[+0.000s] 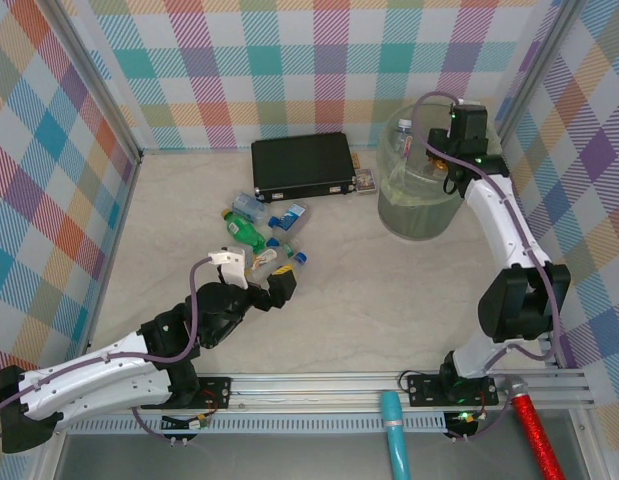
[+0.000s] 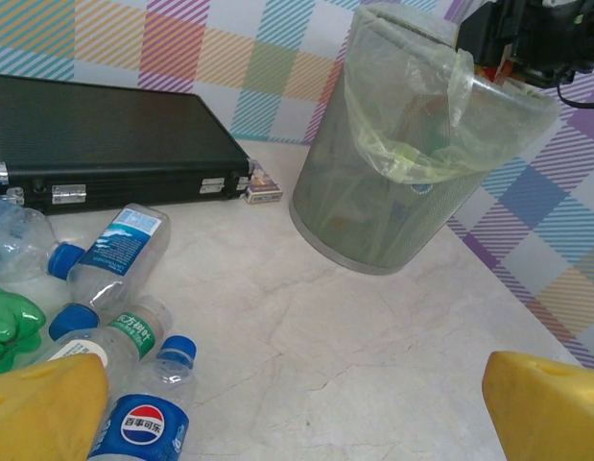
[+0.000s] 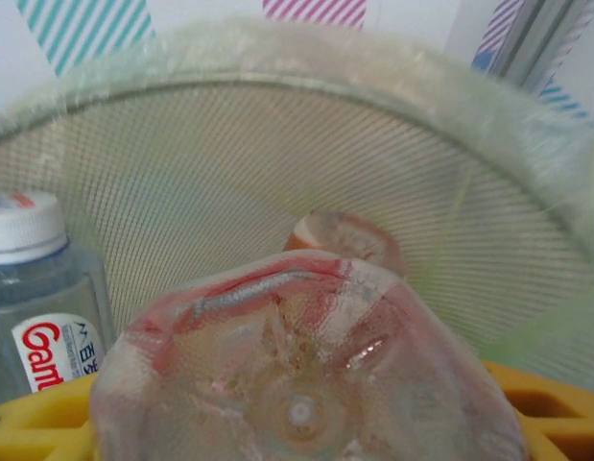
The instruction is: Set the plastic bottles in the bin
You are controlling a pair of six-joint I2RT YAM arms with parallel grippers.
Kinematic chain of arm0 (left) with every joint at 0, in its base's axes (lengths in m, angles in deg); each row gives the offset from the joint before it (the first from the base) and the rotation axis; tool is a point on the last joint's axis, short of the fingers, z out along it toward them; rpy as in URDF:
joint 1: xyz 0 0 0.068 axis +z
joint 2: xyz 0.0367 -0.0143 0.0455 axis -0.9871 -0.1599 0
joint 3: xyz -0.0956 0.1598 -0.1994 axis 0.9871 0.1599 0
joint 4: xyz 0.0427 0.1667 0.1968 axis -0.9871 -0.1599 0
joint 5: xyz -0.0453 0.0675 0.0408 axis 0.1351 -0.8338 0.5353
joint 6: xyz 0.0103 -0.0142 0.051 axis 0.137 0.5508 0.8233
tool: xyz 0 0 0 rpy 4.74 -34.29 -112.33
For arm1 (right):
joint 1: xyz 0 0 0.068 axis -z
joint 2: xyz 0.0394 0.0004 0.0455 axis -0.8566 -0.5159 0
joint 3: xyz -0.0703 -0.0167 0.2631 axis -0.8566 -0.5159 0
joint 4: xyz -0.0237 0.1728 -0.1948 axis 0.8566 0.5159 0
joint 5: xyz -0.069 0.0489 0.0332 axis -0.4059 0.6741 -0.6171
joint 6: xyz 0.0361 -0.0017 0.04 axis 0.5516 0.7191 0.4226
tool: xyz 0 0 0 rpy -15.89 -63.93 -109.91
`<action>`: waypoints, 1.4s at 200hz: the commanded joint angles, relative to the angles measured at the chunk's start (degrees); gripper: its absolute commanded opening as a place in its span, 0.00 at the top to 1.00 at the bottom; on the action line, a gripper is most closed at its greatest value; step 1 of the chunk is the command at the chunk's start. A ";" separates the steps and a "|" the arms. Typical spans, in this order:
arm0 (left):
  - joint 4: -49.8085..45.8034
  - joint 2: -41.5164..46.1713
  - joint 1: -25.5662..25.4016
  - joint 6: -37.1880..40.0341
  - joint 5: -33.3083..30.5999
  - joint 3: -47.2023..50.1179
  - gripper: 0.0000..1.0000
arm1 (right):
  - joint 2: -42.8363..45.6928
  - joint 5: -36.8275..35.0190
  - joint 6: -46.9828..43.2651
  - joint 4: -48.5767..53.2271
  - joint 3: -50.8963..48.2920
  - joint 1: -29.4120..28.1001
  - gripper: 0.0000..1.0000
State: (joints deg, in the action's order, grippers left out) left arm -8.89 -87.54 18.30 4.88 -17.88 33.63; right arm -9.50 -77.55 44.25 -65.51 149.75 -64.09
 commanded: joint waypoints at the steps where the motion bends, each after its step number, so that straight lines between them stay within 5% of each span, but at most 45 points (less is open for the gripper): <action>1: -0.36 0.65 -0.17 -0.29 -0.98 0.61 0.00 | -1.71 1.53 1.69 3.66 2.98 0.49 0.35; 62: -1.21 1.11 -0.17 -0.28 -1.65 0.44 0.00 | -2.30 2.14 3.00 6.83 3.90 0.68 0.34; 90: -1.23 0.93 -0.17 -0.26 -1.65 0.19 0.00 | -1.22 2.61 3.35 7.61 5.22 0.66 0.14; 134: -1.60 0.52 -0.17 -0.71 -1.93 0.02 0.00 | 1.79 4.18 3.80 9.25 8.11 0.63 0.11; 143: -1.69 0.40 -0.18 -0.85 -1.97 0.02 0.00 | 2.59 4.26 3.88 9.57 8.40 0.63 0.04; 280: -13.15 -4.82 1.73 -9.12 -7.64 0.27 0.00 | 18.99 16.91 11.72 9.21 -2.28 -4.44 0.01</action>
State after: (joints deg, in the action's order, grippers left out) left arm -17.72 -91.41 18.80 -1.37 -24.20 33.63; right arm 6.57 -63.89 53.70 -56.04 150.91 -65.84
